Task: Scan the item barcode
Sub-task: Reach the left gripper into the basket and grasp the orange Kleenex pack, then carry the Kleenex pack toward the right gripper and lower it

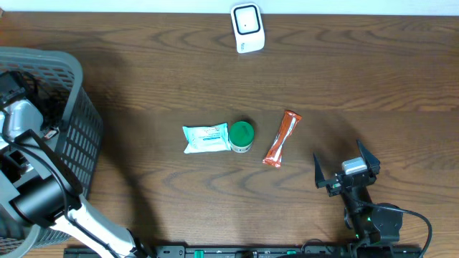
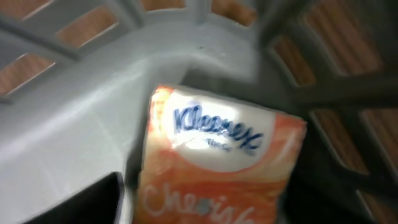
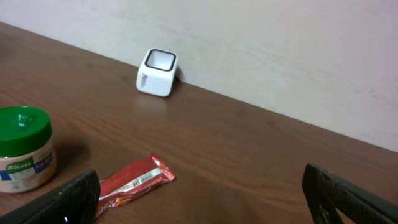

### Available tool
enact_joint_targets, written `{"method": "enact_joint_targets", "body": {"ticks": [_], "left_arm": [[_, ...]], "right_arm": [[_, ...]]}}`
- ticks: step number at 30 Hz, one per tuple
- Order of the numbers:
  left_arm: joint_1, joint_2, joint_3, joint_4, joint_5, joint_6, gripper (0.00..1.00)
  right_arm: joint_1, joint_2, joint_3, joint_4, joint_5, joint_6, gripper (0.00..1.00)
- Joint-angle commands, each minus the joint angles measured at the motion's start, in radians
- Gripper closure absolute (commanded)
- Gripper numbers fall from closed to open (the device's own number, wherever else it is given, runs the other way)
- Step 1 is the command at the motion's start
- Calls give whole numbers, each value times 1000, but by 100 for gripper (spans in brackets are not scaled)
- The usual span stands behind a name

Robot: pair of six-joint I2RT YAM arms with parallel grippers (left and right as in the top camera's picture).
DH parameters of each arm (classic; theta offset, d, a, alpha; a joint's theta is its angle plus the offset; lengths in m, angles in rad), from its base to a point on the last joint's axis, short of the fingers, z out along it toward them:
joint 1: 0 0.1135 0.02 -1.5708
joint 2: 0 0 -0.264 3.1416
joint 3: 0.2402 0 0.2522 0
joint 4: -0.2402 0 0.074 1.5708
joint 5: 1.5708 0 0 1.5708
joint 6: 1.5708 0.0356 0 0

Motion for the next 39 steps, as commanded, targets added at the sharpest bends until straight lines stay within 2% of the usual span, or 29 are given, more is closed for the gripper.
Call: {"method": "enact_joint_targets", "body": {"ticks": [1, 2, 4, 8, 13, 18, 21, 25, 27, 30, 35, 39], "left_arm": [[-4, 43, -6, -9, -5, 9, 41], [-4, 41, -5, -16, -5, 9, 48], [-4, 31, -2, -26, -6, 10, 51], [-4, -40, 32, -75, -25, 20, 51], [-3, -232, 76, -133, -28, 5, 53], [-3, -521, 79, -214, -11, -158, 53], [-5, -692, 79, -284, 82, -256, 53], [-41, -876, 77, -366, 390, -360, 53], [-100, -926, 69, -391, 525, -393, 53], [-250, -952, 45, -431, 615, -452, 53], [-579, -900, -9, -436, 631, -527, 53], [-830, -767, -32, -388, 631, -566, 53]], "right_arm": [[-6, -2, -1, -4, 0, 13, 1], [-6, -2, -1, -4, 0, 13, 1], [-6, -2, -1, -4, 0, 13, 1], [-6, -2, -1, -4, 0, 13, 1], [-6, -2, -1, -4, 0, 13, 1], [-6, -2, -1, -4, 0, 13, 1], [-6, -2, -1, -4, 0, 13, 1], [-6, -2, -1, -4, 0, 13, 1], [-6, -2, -1, -4, 0, 13, 1], [-6, -2, -1, -4, 0, 13, 1], [-6, -2, -1, -4, 0, 13, 1], [-6, -2, -1, -4, 0, 13, 1]]}}
